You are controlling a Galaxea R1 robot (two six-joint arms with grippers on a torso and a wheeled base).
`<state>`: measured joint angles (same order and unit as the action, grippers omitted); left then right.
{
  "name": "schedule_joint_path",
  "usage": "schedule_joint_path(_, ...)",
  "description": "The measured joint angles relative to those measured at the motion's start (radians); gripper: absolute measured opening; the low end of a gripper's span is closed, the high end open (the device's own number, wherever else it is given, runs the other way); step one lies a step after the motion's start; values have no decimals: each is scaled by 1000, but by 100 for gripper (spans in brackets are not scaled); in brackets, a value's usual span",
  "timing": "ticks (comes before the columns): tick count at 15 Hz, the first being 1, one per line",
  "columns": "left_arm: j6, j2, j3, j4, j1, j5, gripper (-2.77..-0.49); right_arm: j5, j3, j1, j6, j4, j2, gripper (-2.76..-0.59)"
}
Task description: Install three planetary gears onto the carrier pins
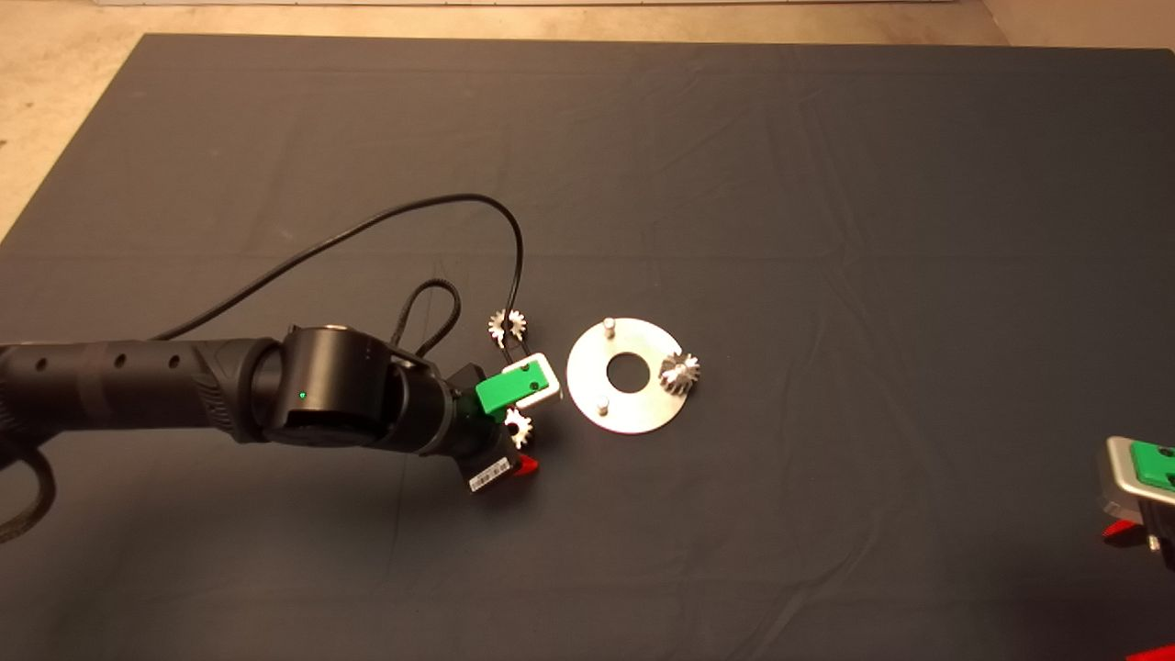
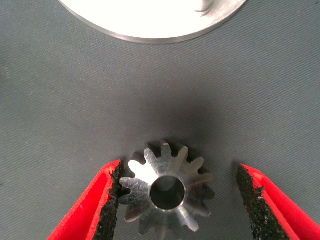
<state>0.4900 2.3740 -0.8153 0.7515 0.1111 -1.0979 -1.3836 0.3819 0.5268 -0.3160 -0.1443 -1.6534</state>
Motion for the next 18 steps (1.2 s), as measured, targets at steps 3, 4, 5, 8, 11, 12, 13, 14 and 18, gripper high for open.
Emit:
schedule_joint_path(3, -24, 0, 0, 0, 0, 3, -173, 0, -6, 0, 0, -6, 0, -102)
schedule_joint_path(4, -25, 0, 0, 0, 0, 3, -173, 0, -6, 0, 0, -6, 0, -102)
schedule_joint_path(5, -26, 0, 0, 0, 0, 3, -184, 0, -6, 0, 0, -6, 0, -102)
schedule_joint_path(8, -28, 0, -1, 0, 0, 4, -201, 0, -6, 0, 0, -6, 0, -102)
schedule_joint_path(11, -35, 0, -1, 0, 0, 7, -213, 0, -6, 0, 0, -6, 5, -102)
schedule_joint_path(12, -35, 0, -1, 0, 0, 7, -215, 0, -6, 0, 0, -6, 5, -102)
schedule_joint_path(13, -35, 0, -1, 0, 0, 7, -215, 0, -6, 0, 0, -6, 5, -102)
schedule_joint_path(14, -35, 0, -1, 0, 0, 7, -217, 0, -6, 0, 0, -6, 5, -102)
schedule_joint_path(18, -35, -1, -1, -3, 0, 22, -224, 0, -6, 0, 0, -6, 11, -102)
